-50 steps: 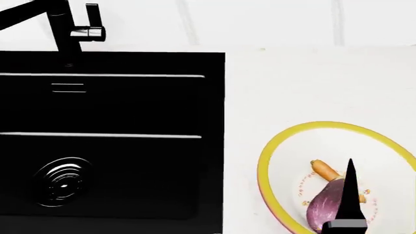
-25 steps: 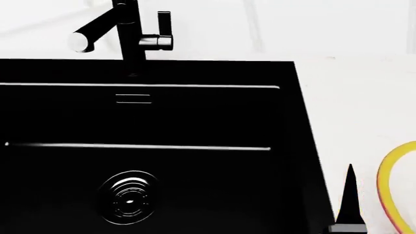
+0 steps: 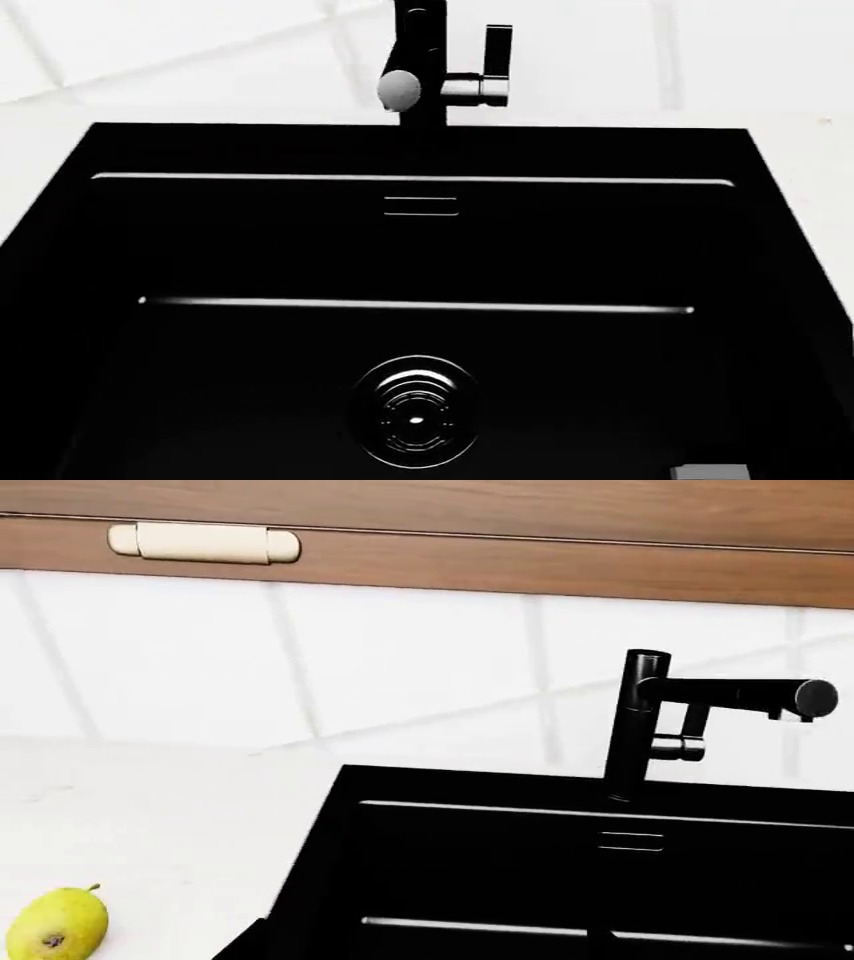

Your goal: There is a mixed pile of frozen fruits and vegetables on the counter. Locate all the frozen vegetables and place the items in a bowl on the counter. Take all the frozen fruits and defrost them in a running sink.

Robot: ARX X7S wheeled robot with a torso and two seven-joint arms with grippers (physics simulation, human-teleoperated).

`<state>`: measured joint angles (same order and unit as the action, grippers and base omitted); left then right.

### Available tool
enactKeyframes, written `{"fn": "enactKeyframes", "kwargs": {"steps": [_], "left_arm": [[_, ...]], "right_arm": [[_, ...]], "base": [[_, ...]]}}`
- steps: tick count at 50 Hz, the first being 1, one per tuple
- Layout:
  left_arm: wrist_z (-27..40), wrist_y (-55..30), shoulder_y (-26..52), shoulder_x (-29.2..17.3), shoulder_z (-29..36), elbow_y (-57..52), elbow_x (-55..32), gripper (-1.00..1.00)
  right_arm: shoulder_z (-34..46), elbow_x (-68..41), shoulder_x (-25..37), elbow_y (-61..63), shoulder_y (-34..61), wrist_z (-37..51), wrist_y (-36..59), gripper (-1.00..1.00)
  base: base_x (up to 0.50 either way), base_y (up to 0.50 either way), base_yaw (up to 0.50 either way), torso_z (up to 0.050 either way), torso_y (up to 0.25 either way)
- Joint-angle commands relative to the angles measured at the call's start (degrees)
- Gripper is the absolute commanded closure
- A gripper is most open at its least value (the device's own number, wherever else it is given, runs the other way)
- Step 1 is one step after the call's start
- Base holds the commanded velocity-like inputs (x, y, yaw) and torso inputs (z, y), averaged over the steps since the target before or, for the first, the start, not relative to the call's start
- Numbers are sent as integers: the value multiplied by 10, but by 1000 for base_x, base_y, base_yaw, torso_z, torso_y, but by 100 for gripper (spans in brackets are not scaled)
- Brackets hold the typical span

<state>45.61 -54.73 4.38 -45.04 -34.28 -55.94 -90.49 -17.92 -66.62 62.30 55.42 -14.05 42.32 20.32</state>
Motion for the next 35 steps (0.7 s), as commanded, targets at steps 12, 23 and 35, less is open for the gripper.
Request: {"fn": "enactKeyframes", "kwargs": {"steps": [12,23,35], "left_arm": [[-5,4,3,9,1,-1,9,-100],[-2,7,-3,4,-9,-1,4,-100],[7,10,9,-3,4,1,-4,-100]], "right_arm": [[-11,22,-19,1,-11,-20,0,-100],[-15,22,-21,5,-22,-22,-2,-100],[-11,23,-22,5,-21,-20,-4,-100]], "base": [[0,500,0,0,0],[0,500,0,0,0],[0,500,0,0,0]]}}
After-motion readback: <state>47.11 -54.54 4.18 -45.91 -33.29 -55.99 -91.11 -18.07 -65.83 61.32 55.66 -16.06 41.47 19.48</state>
